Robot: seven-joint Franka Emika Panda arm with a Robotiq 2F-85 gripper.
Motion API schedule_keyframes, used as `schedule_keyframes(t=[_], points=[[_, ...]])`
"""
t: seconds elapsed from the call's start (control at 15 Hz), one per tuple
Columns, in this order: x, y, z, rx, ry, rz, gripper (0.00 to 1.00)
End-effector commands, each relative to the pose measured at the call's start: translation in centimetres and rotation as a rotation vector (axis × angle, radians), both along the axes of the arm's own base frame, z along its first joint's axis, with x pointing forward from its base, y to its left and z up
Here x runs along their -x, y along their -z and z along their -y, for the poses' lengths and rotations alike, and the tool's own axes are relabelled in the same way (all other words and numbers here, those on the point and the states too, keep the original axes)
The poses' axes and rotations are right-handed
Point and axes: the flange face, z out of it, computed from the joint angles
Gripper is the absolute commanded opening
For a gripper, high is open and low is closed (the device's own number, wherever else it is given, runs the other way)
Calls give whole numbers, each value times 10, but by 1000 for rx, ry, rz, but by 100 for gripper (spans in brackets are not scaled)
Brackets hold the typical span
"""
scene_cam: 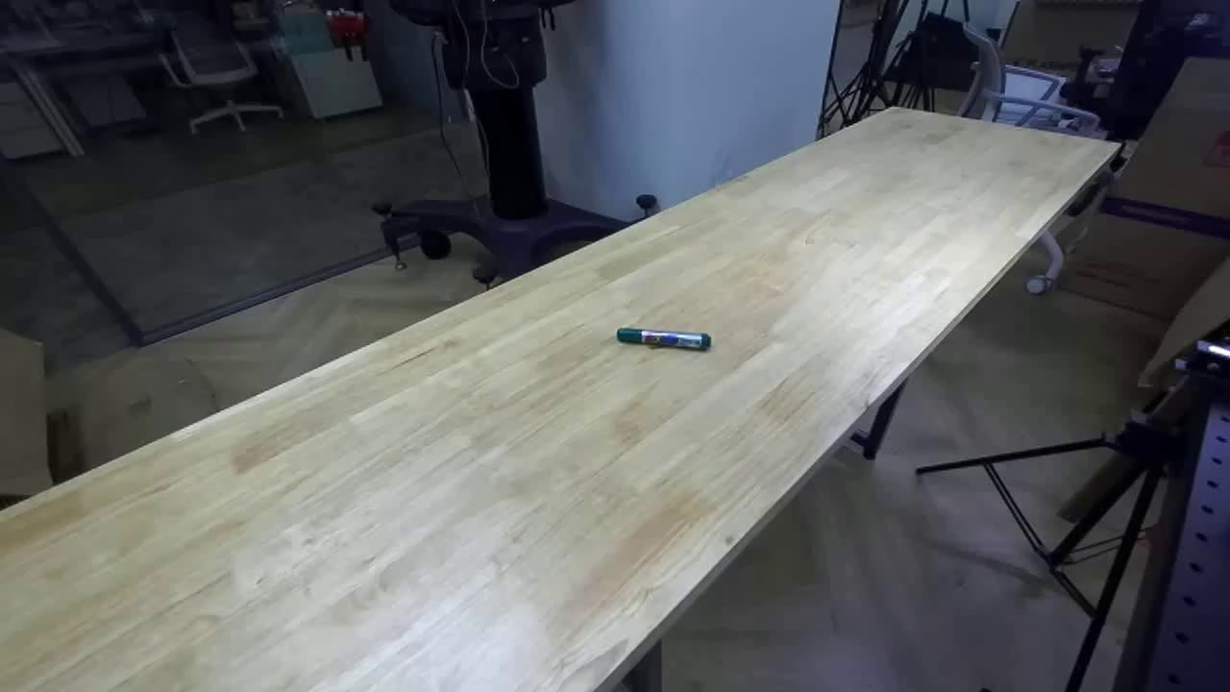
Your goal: Put the marker straight
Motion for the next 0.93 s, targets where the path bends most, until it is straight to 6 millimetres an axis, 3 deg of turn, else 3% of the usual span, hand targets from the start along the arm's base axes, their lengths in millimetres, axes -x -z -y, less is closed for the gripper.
schedule_keyframes(t=[0.0, 0.87], points=[[1, 1, 0, 1, 2, -11, 100], [1, 9, 1, 2, 4, -34, 100]])
